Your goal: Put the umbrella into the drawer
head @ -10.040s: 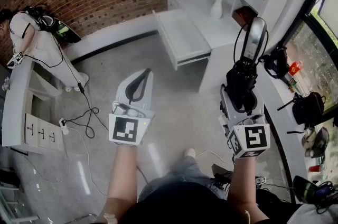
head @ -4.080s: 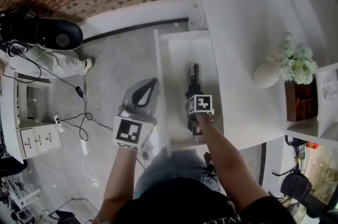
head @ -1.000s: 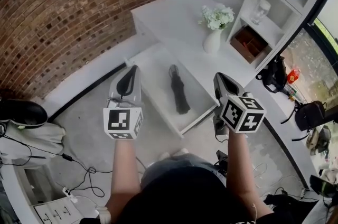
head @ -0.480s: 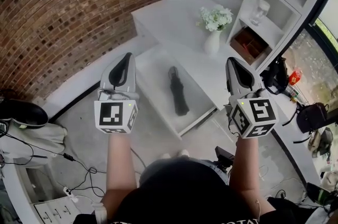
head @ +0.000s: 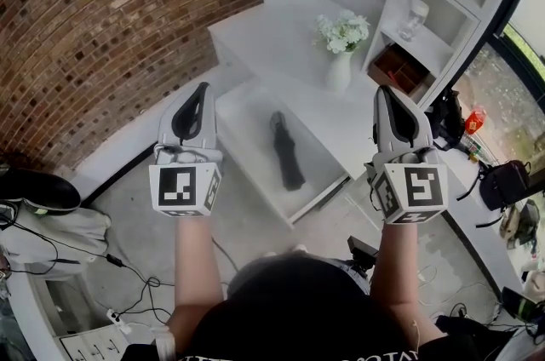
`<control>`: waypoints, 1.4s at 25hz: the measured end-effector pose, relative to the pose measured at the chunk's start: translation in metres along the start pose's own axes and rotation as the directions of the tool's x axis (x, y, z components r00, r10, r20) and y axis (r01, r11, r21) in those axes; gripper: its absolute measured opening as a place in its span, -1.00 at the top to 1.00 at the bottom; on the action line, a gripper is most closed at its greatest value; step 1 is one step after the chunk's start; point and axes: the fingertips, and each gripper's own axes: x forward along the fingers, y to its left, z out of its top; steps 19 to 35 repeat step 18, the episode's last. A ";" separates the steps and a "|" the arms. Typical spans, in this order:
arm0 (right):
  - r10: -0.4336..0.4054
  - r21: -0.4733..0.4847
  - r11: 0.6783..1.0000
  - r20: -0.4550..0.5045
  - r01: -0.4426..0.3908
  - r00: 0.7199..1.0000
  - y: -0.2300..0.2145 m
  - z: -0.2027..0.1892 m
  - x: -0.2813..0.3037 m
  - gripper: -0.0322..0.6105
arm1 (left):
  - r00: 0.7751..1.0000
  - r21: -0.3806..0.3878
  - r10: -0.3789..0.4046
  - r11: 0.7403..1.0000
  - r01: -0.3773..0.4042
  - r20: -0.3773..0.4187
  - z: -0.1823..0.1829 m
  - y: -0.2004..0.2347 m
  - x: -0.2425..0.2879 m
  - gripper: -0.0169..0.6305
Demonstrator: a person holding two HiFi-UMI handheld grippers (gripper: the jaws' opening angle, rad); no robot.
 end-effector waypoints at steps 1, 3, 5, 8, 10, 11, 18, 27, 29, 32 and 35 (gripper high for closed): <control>-0.010 -0.012 1.000 -0.004 0.010 1.000 -0.001 -0.001 -0.001 0.89 | 1.000 -0.002 0.001 1.000 -0.001 0.001 0.000 0.000 0.000 0.96; -0.027 -0.034 0.999 -0.014 0.027 1.000 -0.001 -0.002 -0.002 0.89 | 1.000 -0.011 0.005 1.000 -0.005 0.005 0.000 0.001 0.000 0.96; -0.024 -0.052 0.998 -0.004 0.024 1.000 0.001 0.000 -0.002 0.89 | 1.000 -0.019 0.015 1.000 -0.015 0.015 0.003 0.004 0.000 0.96; 0.000 -0.056 0.998 0.025 0.002 1.000 0.006 0.006 -0.003 0.89 | 0.999 -0.021 0.024 1.000 -0.024 0.032 0.010 0.006 -0.001 0.96; 0.001 -0.060 0.998 0.029 0.001 1.000 0.008 0.007 -0.003 0.89 | 0.999 -0.014 0.026 1.000 -0.025 0.038 0.013 0.006 -0.002 0.96; -0.001 -0.059 0.998 0.027 0.002 1.000 0.008 0.007 -0.003 0.89 | 0.999 -0.009 0.026 1.000 -0.026 0.038 0.013 0.006 -0.003 0.96; 0.000 -0.069 0.998 0.028 0.002 1.000 0.014 0.009 -0.003 0.89 | 0.999 0.047 0.021 0.999 -0.023 0.035 0.015 0.006 -0.007 0.96; 0.000 -0.069 0.998 0.028 0.002 1.000 0.014 0.009 -0.003 0.89 | 0.999 0.047 0.021 0.999 -0.023 0.035 0.015 0.006 -0.007 0.96; 0.000 -0.069 0.998 0.028 0.002 1.000 0.014 0.009 -0.003 0.89 | 0.999 0.047 0.021 0.999 -0.023 0.035 0.015 0.006 -0.007 0.96; 0.000 -0.069 0.998 0.028 0.002 1.000 0.014 0.009 -0.003 0.89 | 0.999 0.047 0.021 0.999 -0.023 0.035 0.015 0.006 -0.007 0.96; 0.000 -0.069 0.998 0.028 0.002 1.000 0.014 0.009 -0.003 0.89 | 0.999 0.047 0.021 0.999 -0.023 0.035 0.015 0.006 -0.007 0.96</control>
